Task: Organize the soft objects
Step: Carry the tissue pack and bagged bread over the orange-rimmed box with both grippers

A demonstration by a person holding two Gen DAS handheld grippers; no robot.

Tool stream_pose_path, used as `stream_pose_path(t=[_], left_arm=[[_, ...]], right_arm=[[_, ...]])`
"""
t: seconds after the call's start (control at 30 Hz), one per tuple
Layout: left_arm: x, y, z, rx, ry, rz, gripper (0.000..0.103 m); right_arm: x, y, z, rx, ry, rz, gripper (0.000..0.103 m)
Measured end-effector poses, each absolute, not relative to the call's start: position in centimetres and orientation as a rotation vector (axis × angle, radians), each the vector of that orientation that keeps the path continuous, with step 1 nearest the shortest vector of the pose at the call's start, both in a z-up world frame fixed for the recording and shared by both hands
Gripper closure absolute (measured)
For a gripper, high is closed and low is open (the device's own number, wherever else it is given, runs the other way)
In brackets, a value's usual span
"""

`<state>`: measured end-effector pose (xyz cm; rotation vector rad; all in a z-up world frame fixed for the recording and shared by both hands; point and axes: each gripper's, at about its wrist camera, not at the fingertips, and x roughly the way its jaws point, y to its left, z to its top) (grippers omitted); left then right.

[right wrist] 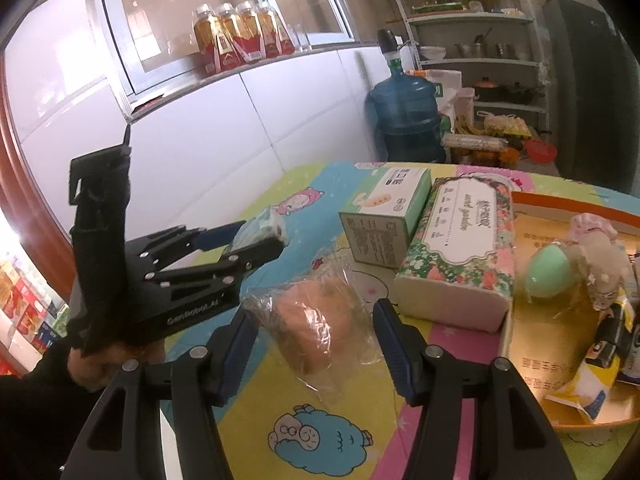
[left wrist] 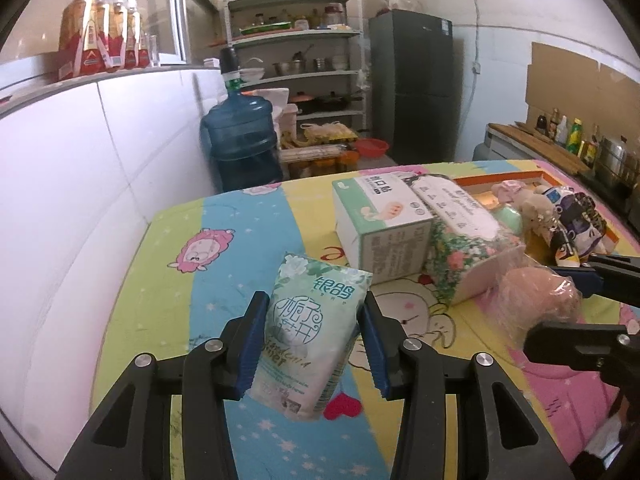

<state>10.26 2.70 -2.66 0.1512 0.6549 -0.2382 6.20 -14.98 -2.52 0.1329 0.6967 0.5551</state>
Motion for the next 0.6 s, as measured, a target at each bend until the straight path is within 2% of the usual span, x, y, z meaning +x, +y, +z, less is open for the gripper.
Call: stream_pose_path(t=[0.6], left_arm=[[7.3, -2.3, -0.8, 0.038, 0.636, -0.255, 0.057]], right_arm=[[3.8, -20.8, -1.3, 0.177, 0.606, 0.477, 0.044]])
